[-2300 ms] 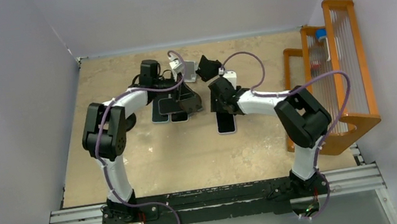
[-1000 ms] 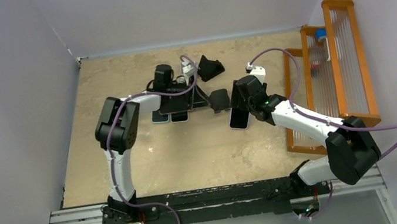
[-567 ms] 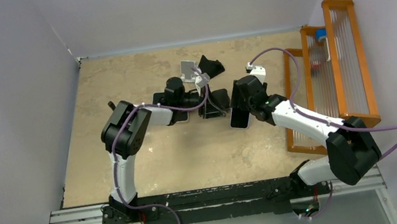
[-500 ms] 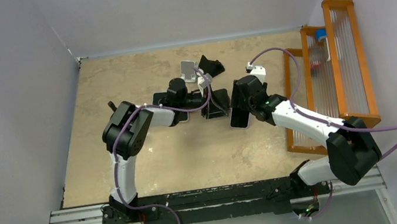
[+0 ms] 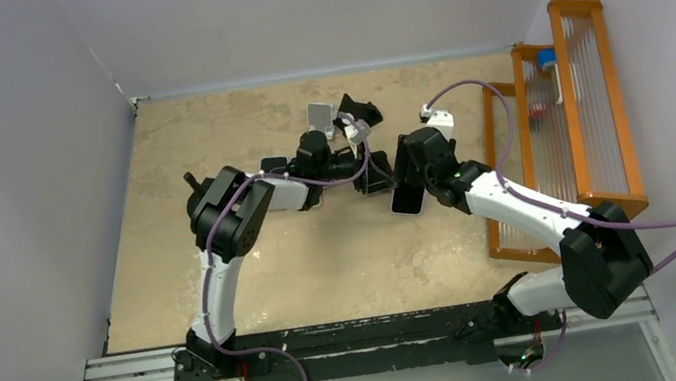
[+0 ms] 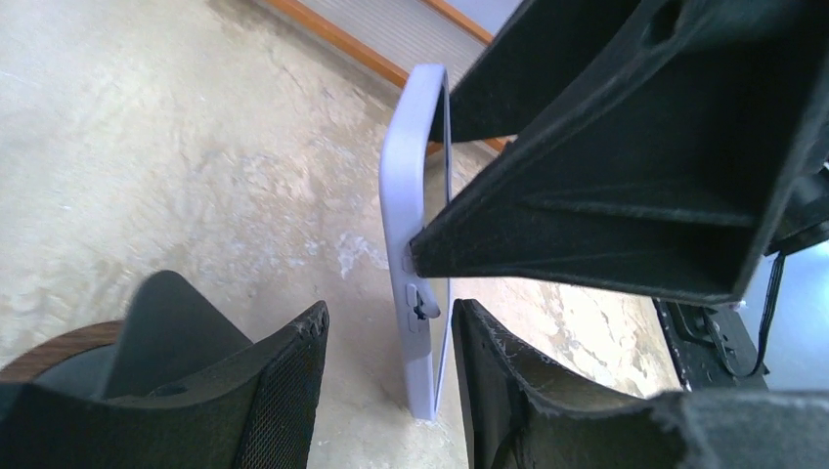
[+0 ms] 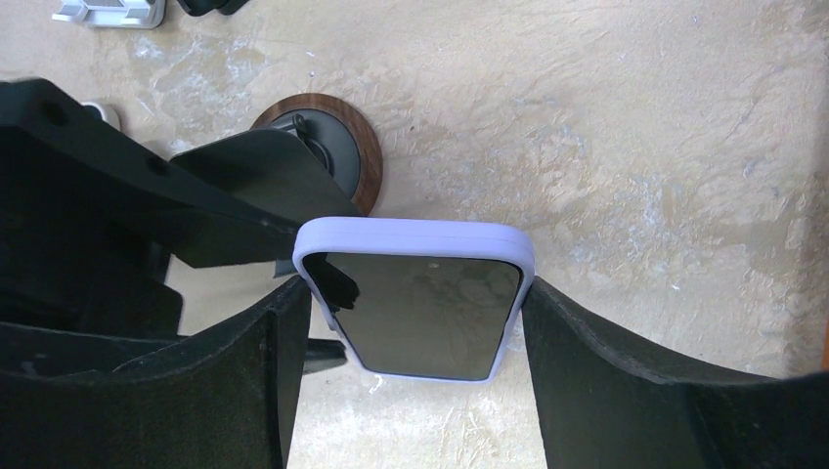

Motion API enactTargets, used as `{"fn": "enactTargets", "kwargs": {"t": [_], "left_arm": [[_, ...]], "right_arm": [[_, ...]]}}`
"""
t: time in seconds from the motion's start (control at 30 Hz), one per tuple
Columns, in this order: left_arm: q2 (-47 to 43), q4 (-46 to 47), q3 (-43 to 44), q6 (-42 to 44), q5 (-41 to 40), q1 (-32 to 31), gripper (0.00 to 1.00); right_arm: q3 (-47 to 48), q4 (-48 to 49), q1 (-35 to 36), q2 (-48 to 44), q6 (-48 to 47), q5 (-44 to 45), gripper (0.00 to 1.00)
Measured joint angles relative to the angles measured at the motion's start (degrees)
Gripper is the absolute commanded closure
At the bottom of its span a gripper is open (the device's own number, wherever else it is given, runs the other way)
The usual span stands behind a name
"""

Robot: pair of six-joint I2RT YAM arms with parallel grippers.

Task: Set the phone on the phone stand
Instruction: Pick up the phone at the center of the board.

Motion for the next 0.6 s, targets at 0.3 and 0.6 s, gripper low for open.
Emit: {"fn": "enactTargets", "kwargs": {"t": [0.3, 0.6], "left_arm": [[4.98, 4.63, 0.04, -3.28, 2.58, -2.80, 0.58], [5.68, 7.26, 3.37, -4.66, 3.04, -3.67, 1.00]], "right_arm": [[-0.07, 0.15, 0.00, -0.02, -0.42, -0.57, 0.99], [-0.90, 0.35, 0.02, -2.29, -1.09, -1.86, 0.83]]}}
